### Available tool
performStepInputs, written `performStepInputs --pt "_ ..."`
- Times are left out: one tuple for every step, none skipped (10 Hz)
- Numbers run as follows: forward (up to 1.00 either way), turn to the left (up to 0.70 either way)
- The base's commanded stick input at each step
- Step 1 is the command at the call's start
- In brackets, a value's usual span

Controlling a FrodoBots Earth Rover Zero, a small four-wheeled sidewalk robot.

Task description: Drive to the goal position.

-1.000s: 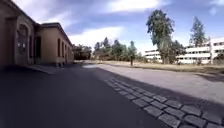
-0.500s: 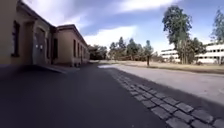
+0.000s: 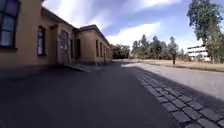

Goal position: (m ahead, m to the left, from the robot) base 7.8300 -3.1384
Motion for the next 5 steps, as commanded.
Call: performStepInputs --pt "0.55 0.00" --pt "0.70 0.00" --pt "0.70 0.00" --pt "0.70 0.00" --pt "0.70 0.00"
